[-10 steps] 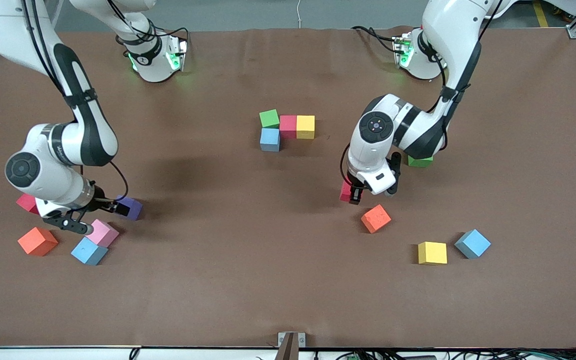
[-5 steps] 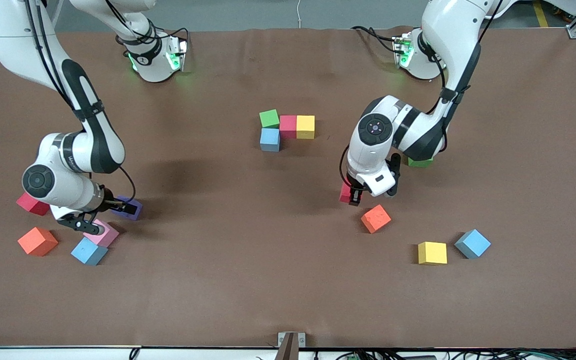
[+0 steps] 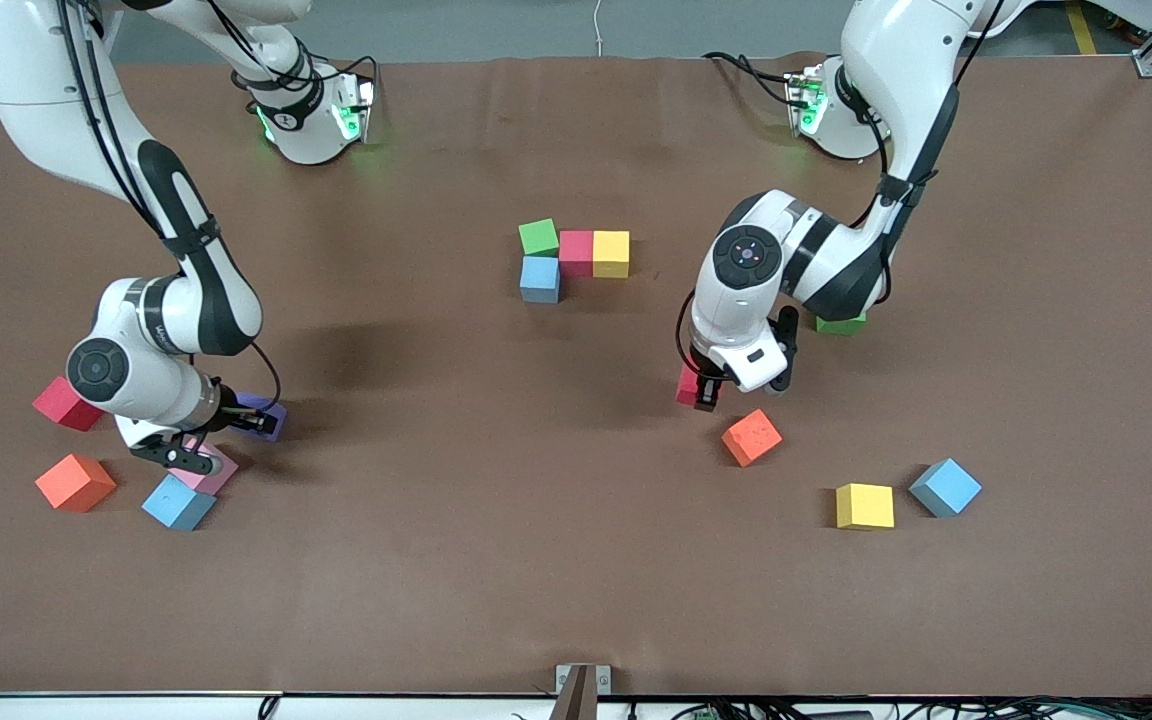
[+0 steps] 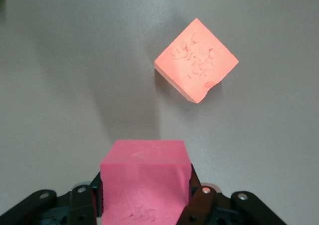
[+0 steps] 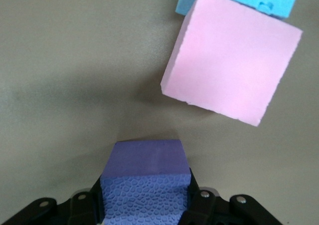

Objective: Arrange 11 blocks into digit 3

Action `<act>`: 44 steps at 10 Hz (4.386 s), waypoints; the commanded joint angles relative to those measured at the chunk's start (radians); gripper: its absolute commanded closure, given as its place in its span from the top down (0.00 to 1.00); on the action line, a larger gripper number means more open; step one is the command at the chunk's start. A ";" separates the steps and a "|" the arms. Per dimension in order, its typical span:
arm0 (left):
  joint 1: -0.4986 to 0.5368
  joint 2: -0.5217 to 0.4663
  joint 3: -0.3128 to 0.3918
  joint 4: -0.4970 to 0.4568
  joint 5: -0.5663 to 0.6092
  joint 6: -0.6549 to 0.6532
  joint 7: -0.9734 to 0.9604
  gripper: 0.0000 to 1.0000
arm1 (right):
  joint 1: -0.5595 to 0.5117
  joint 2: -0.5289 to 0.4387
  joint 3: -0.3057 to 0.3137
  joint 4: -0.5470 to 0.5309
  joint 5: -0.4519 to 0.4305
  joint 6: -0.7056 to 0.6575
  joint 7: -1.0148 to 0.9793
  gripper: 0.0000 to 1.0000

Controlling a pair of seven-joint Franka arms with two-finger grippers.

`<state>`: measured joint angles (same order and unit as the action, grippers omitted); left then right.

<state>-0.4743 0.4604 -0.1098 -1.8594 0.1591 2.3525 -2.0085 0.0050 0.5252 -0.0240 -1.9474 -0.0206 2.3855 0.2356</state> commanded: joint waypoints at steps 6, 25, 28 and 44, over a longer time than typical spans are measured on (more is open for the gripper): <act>-0.010 0.012 -0.001 0.035 -0.018 -0.025 -0.024 0.23 | 0.178 -0.111 0.191 0.031 -0.001 -0.174 0.109 0.04; -0.087 0.037 -0.005 0.035 -0.015 -0.042 -0.170 0.23 | 0.648 0.004 0.177 0.025 0.024 0.034 0.613 0.40; -0.110 0.044 -0.005 0.034 -0.016 -0.047 -0.214 0.23 | 0.647 0.012 0.176 0.025 0.022 0.032 0.613 1.00; -0.331 0.204 -0.005 0.178 -0.013 -0.053 -0.522 0.23 | -0.152 -0.140 0.177 0.057 -0.076 -0.128 0.374 1.00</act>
<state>-0.7922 0.6520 -0.1212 -1.7074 0.1548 2.3191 -2.5194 -0.0943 0.3846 0.1303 -1.8961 -0.0580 2.2406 0.6452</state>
